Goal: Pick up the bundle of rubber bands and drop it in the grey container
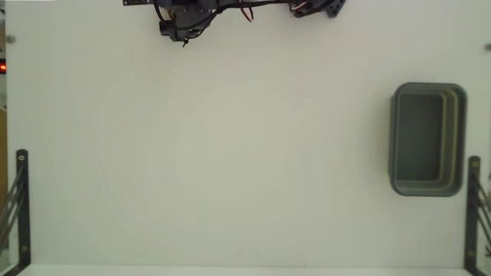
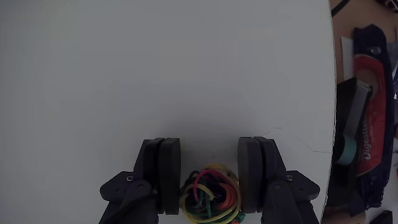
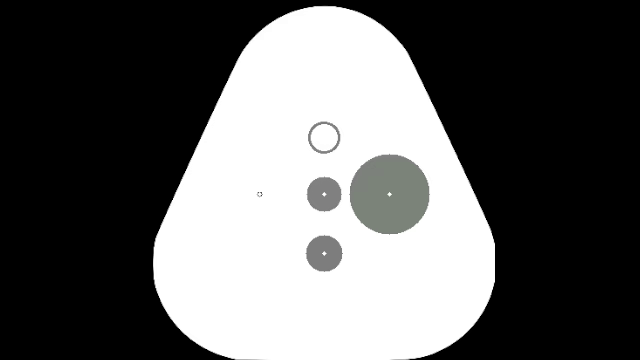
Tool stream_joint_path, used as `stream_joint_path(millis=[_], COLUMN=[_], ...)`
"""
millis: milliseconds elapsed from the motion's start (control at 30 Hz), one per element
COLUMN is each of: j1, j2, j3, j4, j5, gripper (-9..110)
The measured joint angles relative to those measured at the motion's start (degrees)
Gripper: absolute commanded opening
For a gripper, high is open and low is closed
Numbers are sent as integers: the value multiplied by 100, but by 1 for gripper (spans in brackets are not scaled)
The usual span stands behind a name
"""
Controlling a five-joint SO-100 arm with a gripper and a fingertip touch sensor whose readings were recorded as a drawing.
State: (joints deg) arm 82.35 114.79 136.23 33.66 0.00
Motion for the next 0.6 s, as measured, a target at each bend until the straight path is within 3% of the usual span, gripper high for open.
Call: stream_joint_path(millis=[600], j1=[0], j2=[0], j3=[0], j4=[0], j5=[0], gripper=[50])
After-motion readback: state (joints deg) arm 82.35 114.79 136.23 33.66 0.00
